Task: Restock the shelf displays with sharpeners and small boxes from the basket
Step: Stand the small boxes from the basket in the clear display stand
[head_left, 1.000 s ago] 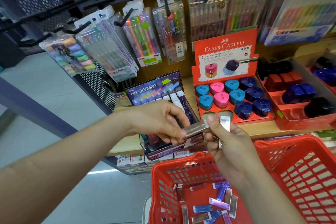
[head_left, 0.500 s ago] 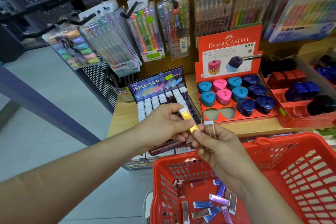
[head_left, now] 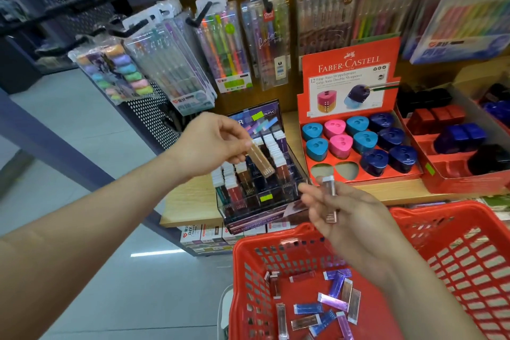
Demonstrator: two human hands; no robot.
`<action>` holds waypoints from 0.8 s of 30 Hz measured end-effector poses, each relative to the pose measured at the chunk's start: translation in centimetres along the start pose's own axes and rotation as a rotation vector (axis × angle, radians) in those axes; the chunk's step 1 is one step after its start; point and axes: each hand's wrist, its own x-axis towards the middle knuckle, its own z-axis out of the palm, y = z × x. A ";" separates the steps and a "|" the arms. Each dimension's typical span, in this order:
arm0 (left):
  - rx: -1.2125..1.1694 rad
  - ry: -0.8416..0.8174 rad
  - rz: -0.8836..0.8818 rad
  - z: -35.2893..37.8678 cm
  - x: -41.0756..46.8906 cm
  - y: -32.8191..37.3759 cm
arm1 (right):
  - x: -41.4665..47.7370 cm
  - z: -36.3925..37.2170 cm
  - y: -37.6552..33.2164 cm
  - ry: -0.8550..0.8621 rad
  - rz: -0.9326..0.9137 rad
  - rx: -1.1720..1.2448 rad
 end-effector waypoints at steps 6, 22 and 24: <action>0.230 0.121 0.047 -2.2 0.8 -1.7 | -0.3 -0.3 -0.6 -0.029 -0.021 -0.066; 0.329 0.076 0.218 4.8 0.9 -0.7 | 0.3 -0.9 0.5 0.099 -0.053 -0.276; 0.374 0.086 0.254 5.2 1.0 -0.8 | 0.2 -0.9 0.6 0.084 -0.072 -0.279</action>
